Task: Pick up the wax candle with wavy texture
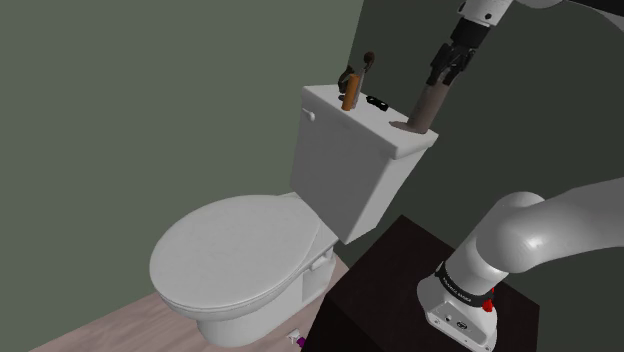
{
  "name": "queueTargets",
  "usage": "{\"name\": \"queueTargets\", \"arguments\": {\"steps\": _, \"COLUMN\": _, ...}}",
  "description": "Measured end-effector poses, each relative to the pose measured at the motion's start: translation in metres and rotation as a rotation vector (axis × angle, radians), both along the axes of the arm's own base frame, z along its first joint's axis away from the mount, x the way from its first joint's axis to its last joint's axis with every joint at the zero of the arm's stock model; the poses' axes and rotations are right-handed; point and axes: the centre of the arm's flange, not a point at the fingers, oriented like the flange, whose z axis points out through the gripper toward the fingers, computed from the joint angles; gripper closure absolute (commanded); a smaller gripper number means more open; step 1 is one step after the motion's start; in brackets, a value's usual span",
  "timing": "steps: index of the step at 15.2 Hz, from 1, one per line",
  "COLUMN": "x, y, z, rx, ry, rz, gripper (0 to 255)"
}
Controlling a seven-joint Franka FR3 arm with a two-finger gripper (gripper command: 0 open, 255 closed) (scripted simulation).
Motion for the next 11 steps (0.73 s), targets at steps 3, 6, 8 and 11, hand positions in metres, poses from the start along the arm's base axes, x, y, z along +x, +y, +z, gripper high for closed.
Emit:
{"name": "queueTargets", "arguments": {"steps": 3, "x": 0.004, "y": -0.035, "z": 0.013, "rx": -0.014, "ry": -0.021, "rz": -0.021, "gripper": 0}}
{"name": "queueTargets", "arguments": {"steps": 6, "x": 0.005, "y": -0.067, "z": 0.027, "rx": -0.028, "ry": -0.042, "rz": -0.041, "gripper": 0}}
{"name": "queueTargets", "arguments": {"steps": 8, "x": 0.005, "y": -0.075, "z": 0.026, "rx": -0.032, "ry": -0.047, "rz": -0.045, "gripper": 0}}
{"name": "queueTargets", "arguments": {"steps": 11, "x": 0.005, "y": -0.078, "z": 0.012, "rx": -0.033, "ry": -0.049, "rz": -0.047, "gripper": 0}}
